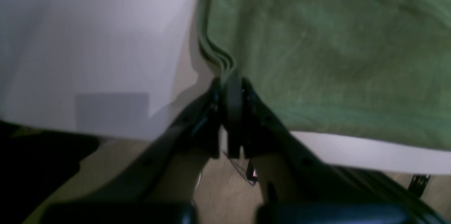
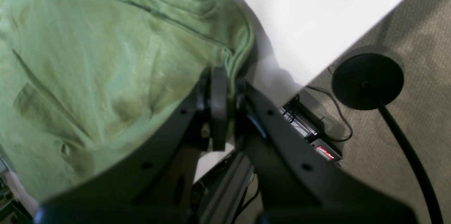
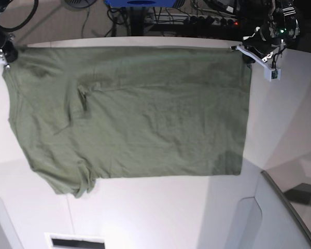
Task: Layout the t-shirt on the table in an organized manner, then fold the t-shirt properly
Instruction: 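Pull the collar-edge corners apart with both grippers to stretch the shirt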
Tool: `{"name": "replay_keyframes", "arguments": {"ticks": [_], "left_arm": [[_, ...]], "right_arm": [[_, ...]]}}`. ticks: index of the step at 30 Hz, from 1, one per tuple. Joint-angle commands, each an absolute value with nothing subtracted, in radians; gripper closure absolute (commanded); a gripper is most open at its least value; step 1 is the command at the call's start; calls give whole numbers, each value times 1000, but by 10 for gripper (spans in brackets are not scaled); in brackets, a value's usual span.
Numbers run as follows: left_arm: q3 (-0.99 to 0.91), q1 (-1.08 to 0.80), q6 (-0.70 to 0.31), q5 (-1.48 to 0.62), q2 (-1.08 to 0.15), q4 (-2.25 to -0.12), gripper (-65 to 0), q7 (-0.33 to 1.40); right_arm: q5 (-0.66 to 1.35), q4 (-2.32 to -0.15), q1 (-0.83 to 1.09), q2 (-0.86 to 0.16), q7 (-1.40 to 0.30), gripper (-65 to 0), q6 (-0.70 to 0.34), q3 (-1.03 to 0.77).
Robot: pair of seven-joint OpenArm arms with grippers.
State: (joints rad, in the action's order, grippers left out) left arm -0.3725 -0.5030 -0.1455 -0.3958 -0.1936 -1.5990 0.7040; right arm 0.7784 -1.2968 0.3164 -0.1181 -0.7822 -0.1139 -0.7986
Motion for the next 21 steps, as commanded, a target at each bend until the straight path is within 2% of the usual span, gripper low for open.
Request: {"name": "replay_keyframes", "arguments": {"ticks": [1,16,17,19,21], "left_arm": [[-380,-509,-145,-398,-205,-1615,0,694],[-380,-521,-145,-398,-205,-1612,0,694],[-380,-521,-145,-398,-206,-1612,0,694],[-380,-522,-145,-398,-206,-1612,0,694],[-380,-522,-145,-398,-206,-1615,0,694]], "right_arm": [[785,-1316,318,-137,-769,0,-120,-803],[785,-1316,318,-137,-769,-11,-120,-803],[785,-1316,318,-137,-769,-23,-120,-803],[785,-1316,318,-136,-769,-90,-120,-806],[785,-1316,318,-134,-769,-197,-120,-806]]}}
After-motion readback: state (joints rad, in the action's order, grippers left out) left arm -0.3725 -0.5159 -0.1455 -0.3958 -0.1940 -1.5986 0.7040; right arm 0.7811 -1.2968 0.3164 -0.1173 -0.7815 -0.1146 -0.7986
